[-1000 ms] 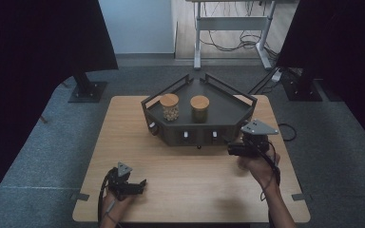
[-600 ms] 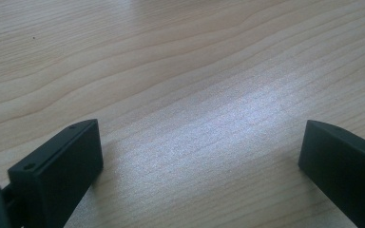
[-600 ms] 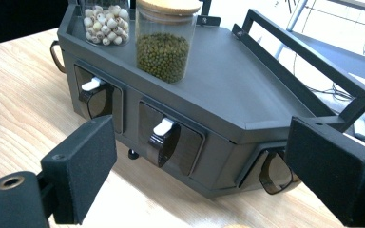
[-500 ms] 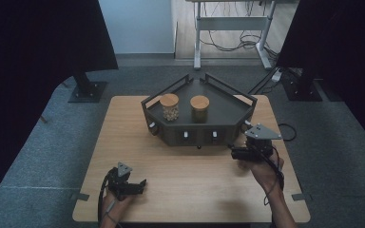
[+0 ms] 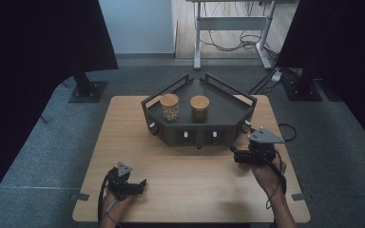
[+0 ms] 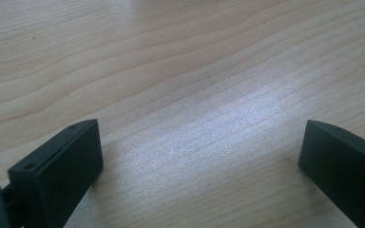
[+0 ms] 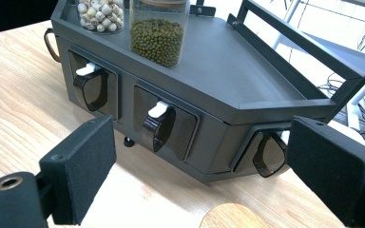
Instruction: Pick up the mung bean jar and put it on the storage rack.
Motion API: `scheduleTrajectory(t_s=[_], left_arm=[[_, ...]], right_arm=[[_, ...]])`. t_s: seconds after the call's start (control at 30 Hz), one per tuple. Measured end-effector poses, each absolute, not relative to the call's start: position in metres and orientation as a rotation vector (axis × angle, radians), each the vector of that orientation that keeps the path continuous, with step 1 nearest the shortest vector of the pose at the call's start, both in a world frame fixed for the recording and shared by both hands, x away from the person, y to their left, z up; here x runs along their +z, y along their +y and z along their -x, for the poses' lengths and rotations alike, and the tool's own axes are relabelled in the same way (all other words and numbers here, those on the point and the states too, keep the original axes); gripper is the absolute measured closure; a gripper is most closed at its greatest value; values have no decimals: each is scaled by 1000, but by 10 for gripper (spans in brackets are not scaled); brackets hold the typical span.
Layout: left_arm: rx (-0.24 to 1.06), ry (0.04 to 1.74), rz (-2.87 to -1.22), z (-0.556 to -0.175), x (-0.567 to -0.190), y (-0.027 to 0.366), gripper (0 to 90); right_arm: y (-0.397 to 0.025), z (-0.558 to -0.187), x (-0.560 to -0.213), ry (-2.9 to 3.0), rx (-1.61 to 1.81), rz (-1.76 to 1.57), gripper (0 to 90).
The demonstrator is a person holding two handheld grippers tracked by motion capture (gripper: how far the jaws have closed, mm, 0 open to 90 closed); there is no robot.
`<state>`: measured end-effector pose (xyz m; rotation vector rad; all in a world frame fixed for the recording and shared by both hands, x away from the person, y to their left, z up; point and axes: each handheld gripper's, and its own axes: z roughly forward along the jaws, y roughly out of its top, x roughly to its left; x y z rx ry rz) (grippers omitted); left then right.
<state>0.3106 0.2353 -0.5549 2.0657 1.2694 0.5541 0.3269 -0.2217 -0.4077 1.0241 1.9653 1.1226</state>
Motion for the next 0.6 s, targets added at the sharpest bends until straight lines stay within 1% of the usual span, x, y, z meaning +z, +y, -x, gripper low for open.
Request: scheduleTrajectory(t_s=[0.6], left_arm=[[555,1269,-2065,-311,-555,235,6]], right_arm=[[-235,-320,-425,1962,1088,-1068,87]])
